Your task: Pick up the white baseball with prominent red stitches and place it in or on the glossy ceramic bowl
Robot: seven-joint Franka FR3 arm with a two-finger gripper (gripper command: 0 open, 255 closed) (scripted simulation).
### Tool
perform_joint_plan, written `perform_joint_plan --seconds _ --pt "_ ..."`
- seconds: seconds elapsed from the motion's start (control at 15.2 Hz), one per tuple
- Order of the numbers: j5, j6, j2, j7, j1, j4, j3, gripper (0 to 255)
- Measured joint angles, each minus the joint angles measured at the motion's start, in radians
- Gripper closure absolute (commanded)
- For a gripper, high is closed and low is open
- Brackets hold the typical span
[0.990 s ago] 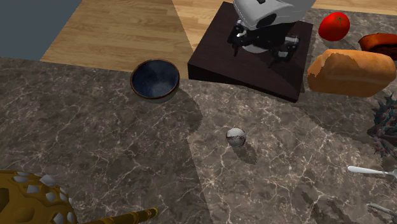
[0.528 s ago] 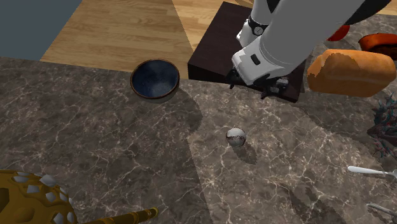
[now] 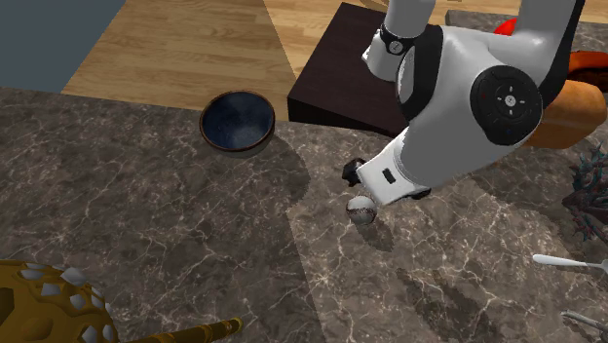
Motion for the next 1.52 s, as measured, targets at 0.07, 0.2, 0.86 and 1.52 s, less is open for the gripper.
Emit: perform_joint_plan --seconds 0.07,0.2,0.86,1.52 --pt "-0.014 0.012 0.037 0.005 0.003 0.023 -0.002 0" --pt "-0.044 0.041 0.118 0.023 0.015 0.071 -0.005 0" --pt "-0.097 0.138 0.265 0.059 0.030 0.114 -0.026 0" --pt "-0.101 0.147 0.272 0.061 0.030 0.114 -0.029 255"
